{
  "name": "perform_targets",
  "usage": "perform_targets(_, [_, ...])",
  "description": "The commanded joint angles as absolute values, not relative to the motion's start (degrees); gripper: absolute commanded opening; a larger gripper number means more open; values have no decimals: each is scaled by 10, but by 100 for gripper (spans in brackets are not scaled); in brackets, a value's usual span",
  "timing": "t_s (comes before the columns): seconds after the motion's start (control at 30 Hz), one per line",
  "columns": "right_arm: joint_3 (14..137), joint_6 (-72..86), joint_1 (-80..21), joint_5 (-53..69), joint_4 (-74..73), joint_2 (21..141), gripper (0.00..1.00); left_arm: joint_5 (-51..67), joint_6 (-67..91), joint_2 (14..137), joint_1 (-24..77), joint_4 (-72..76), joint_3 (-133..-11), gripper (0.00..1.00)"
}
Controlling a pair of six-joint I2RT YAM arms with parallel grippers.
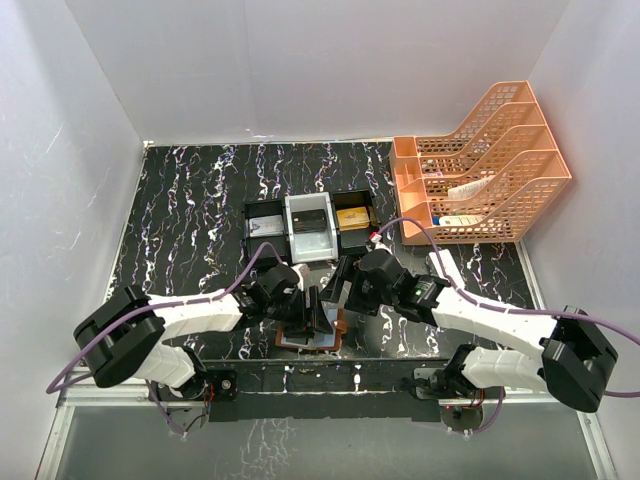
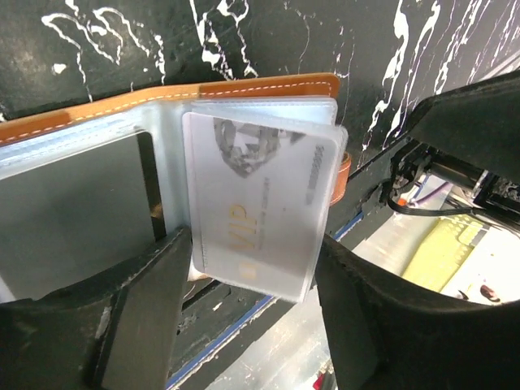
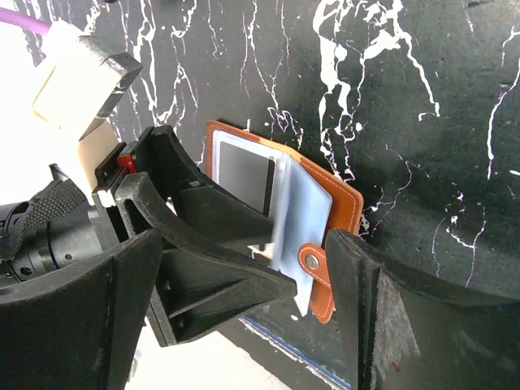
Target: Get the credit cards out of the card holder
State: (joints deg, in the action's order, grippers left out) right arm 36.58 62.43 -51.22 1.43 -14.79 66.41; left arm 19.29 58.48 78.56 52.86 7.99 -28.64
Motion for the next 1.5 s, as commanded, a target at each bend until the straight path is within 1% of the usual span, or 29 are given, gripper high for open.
perform_targets(0.0, [348,646,-509,15,-110,648,79,186,559,766,552,77,-338,63])
perform_targets(0.13, [338,654,-509,33,-89,644,72,182,556,744,555,73,-338,65])
perform_targets(0.4, [329,650,-509,87,-34,661,50,132,549,657,555,10,-320,65])
perform_targets(0.53, [335,644,-509,126,-12,693,42,106,552,614,555,-17,-309,66])
perform_targets(0.7, [331,644,-508,141,-22,732,40,71,563,578,555,-46,-294,66])
perform_targets(0.83, [308,643,-509,136,-39,745,39,69,569,568,555,-40,-283,66])
perform_targets(0.93, [279,645,-509,119,-58,738,38,80,565,580,555,-33,-288,67])
perform_targets(1.13, [222,656,-508,91,-43,710,38,94,551,633,555,-12,-305,66])
perform_targets(1.3, [214,654,-507,104,-31,744,35,92,543,668,555,-8,-325,65])
perform_targets(1.47, [215,653,-507,97,-30,744,35,83,547,670,555,-16,-327,65])
